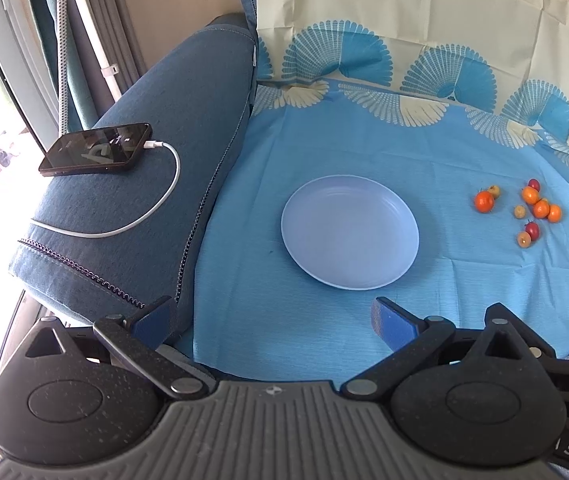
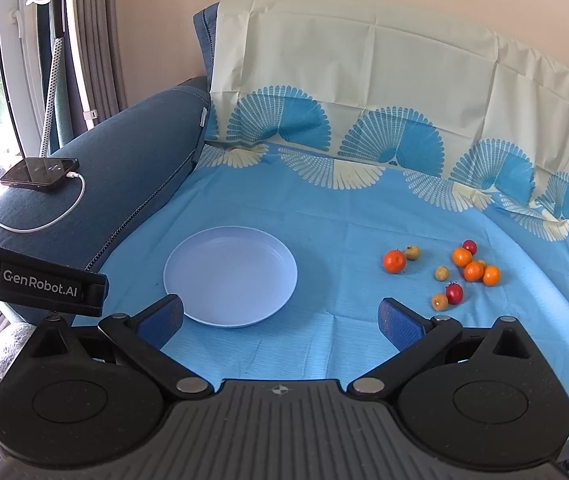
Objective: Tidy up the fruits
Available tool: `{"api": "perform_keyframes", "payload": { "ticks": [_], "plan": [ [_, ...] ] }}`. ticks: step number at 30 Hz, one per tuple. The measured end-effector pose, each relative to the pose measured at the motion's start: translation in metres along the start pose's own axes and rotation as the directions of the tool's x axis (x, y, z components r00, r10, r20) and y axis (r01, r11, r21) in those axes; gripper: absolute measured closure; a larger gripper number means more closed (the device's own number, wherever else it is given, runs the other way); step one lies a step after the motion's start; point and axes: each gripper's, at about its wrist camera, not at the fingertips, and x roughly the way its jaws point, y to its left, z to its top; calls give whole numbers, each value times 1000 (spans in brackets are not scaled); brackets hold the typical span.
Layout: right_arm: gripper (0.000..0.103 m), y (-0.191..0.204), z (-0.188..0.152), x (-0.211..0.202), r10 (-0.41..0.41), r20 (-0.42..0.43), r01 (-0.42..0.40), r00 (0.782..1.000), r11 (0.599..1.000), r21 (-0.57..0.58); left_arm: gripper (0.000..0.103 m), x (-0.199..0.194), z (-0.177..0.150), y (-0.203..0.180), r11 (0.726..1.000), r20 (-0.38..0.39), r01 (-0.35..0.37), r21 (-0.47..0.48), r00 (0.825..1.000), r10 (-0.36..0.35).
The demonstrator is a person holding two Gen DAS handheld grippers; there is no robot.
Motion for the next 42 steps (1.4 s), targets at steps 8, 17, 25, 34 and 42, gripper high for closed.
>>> {"api": "perform_keyframes", "payload": {
  "ticks": [8,17,25,34,42],
  "plan": [
    [0,0,1,1,4,-21,-4,1000,1000,-8,0,0,-1,2,1000,-2,-1,-3,1000,1],
    [0,-1,-1,2,5,-22,-5,1000,1000,7,0,0,-2,2,1000,-4,-2,1,1000,2],
    [0,-2,-2,2,11,-29,-10,1000,1000,23,0,2,-2,-2,1000,-11,-10,7,1000,10],
    [0,-10,-6,5,40,-30,-38,999,997,67,0,4,0,-10,999,-18,-32,25,999,32],
    [0,-30,-15,10,15,-15,-13,1000,993,117,0,6,0,-31,996,-23,-44,79,999,46]
  ]
}}
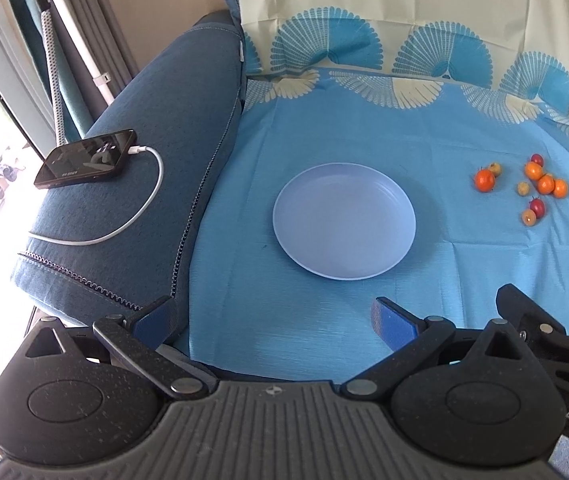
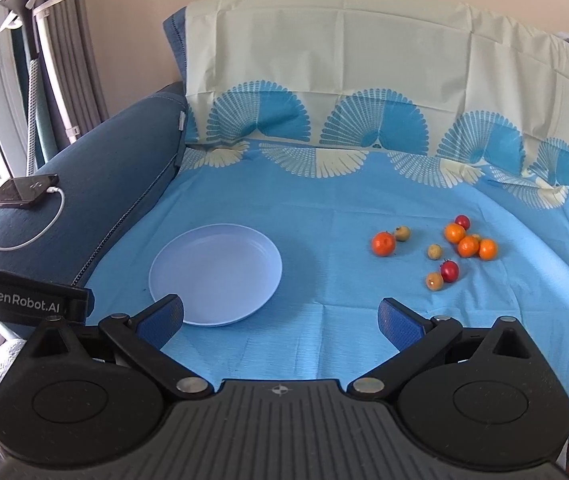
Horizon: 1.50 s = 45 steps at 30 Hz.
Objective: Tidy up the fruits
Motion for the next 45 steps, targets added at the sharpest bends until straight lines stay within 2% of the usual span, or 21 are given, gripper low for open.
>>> {"api": "perform_keyframes", "payload": {
  "ticks": [9,16,23,26,33,45],
  "plan": [
    [0,-41,-9,5,-45,30,42,999,996,82,0,2,3,-42,996,-10,8,88,1000,-8],
    [0,-84,-18,13,-116,-16,117,993,979,165,0,12,8,-84,986,-41,58,154,998,-52],
    [0,-132,-23,31,-177,-77,191,981,944,268,0,33,21,-128,975,-89,101,197,992,-85],
    [0,-151,-21,42,-177,-112,204,978,928,311,0,44,30,-146,971,-105,98,218,992,-76],
    [0,-191,-13,68,-175,-137,216,975,893,395,0,70,50,-184,964,-124,71,256,992,-40],
    [0,-236,-8,113,-193,-190,259,963,861,438,0,121,80,-235,959,-146,93,269,988,-55]
  ]
}}
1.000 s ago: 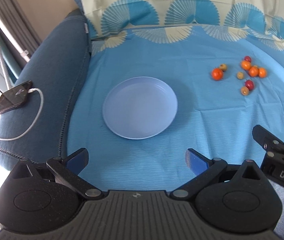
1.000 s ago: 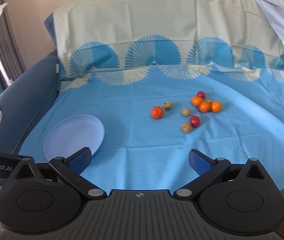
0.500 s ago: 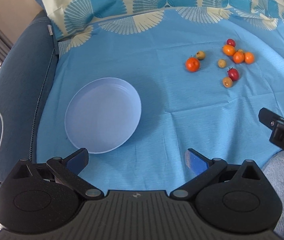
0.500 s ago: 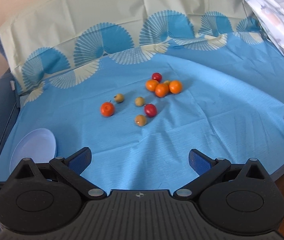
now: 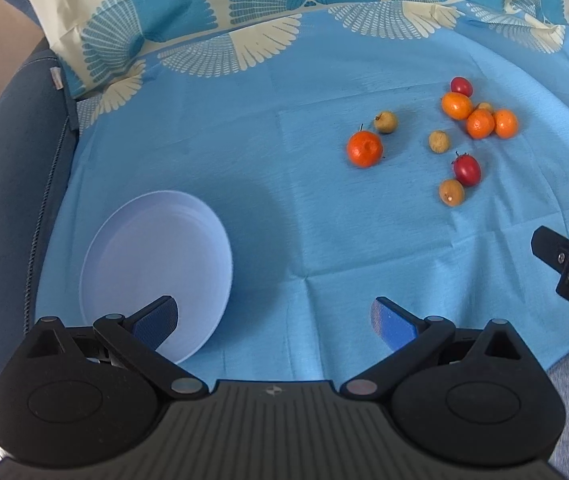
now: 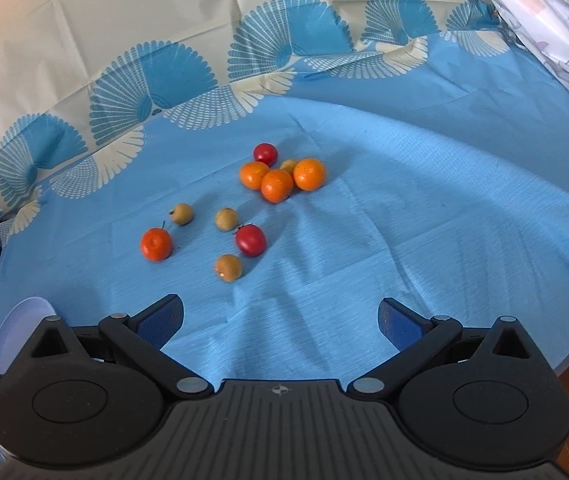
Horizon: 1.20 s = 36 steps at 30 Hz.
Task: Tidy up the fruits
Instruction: 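Grasp an orange with the left gripper while the right gripper grasps another orange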
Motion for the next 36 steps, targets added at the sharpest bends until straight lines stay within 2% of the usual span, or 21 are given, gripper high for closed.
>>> {"api": "perform_keyframes", "payload": {
  "ticks": [4,8,12,17,22,24,27,33,35,36],
  "plan": [
    [0,-5,6,17,-16,2,16,1000,1000,-12,0,25,19,-6,1000,15,27,-6,1000,-27],
    [0,-12,17,44,-68,76,73,995,995,-71,0,60,43,-10,997,24,74,-23,997,-74],
    [0,-23,32,80,-114,96,123,989,987,-104,0,99,68,-18,993,0,114,-21,993,-114],
    [0,-28,54,118,-114,136,130,984,985,-116,0,139,101,-29,992,-40,122,-24,992,-123],
    [1,-22,73,163,-134,144,163,981,962,-218,0,167,127,-46,992,-59,123,-15,991,-123],
    [1,-22,75,170,-76,209,126,975,963,-238,0,173,132,-50,992,-51,127,-10,991,-127],
    [1,-24,79,175,-34,230,96,973,959,-266,0,176,134,-48,989,-54,148,-14,987,-149],
    [1,-43,72,173,77,119,-48,990,972,-228,0,180,131,-35,979,-58,199,-52,978,-202],
    [0,-40,66,177,78,108,-49,991,967,-249,3,179,129,-34,977,-45,203,-59,978,-206],
    [0,-36,64,180,58,118,-24,991,962,-271,9,177,128,-33,975,-32,215,-58,976,-217]
  ]
}}
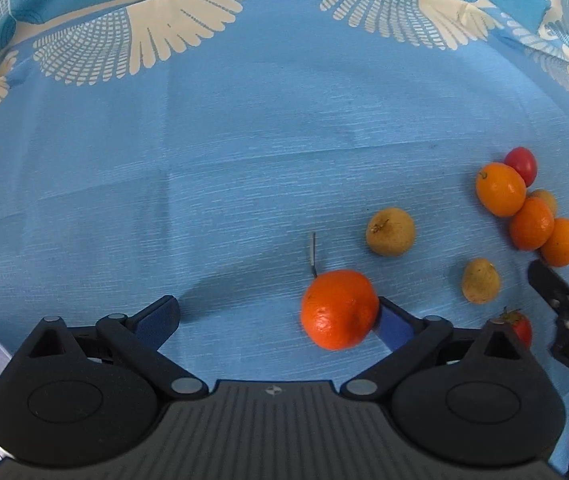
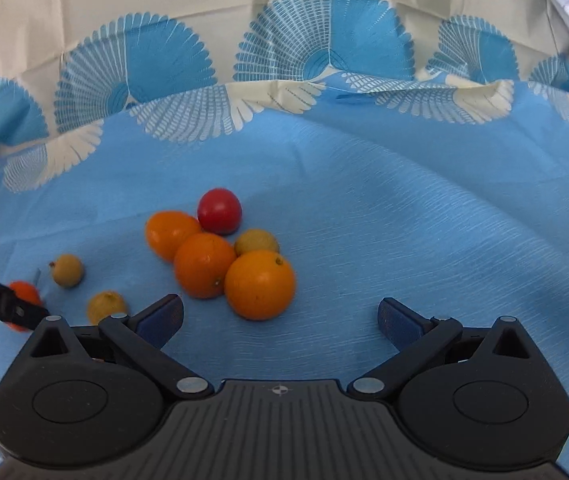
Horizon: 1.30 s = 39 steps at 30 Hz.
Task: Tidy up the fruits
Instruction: 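Grasp an orange with the left gripper while the right gripper grasps another orange, then carry both oranges over the blue plate and open both grippers to release them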
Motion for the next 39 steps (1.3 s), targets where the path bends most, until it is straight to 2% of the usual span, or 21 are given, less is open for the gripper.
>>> {"api": "perform_keyframes", "payload": {
  "ticks": [1,2,3,4,5,6,7,9,13,17,20,24,29,33,39],
  "plan": [
    [0,5,-1,3,-22,7,23,1000,999,-27,13,-3,-1,-1,1000,10,8,6,1000,-8],
    [0,10,-1,7,-40,13,41,999,998,-57,28,-7,-1,-4,1000,25,9,17,1000,-9],
    [1,13,-2,10,-61,17,62,998,994,-88,55,-14,-2,-10,999,37,10,33,999,-11],
    [2,16,-2,12,-78,21,79,997,991,-111,64,-18,-1,-14,999,40,10,52,999,-12],
    [9,15,-1,11,-61,30,64,998,992,-111,64,-22,-1,-17,998,38,1,60,999,-4],
    [40,16,0,6,-36,44,41,998,992,-120,65,-26,-2,-18,998,43,12,60,999,-14],
    [63,18,1,4,-39,46,45,998,990,-137,65,-30,-4,-18,998,48,24,60,998,-27],
    [63,17,6,-2,-60,10,61,998,992,-112,65,-38,-7,-21,998,52,21,59,998,-24],
    [63,9,13,-30,-96,-37,97,995,995,17,65,-70,-27,-18,998,58,21,53,998,-24],
    [63,15,7,-75,-56,-44,60,997,994,94,64,-114,-61,-5,999,69,1,39,998,-4],
    [63,31,-3,-118,14,-40,-9,999,994,108,64,-149,-91,10,999,59,-39,13,998,38],
    [63,66,-24,-177,113,-39,-110,993,990,84,64,-200,-139,42,998,105,-62,-22,992,64],
    [63,122,-53,-241,228,-51,-228,972,974,0,64,-251,-199,87,992,141,-99,-80,984,110],
    [63,167,-64,-268,266,-50,-269,963,961,-67,64,-273,-236,119,985,145,-99,-139,982,119],
    [63,218,-69,-301,308,-47,-311,950,934,-174,64,-289,-271,152,974,175,-76,-214,978,115]
  ]
}}
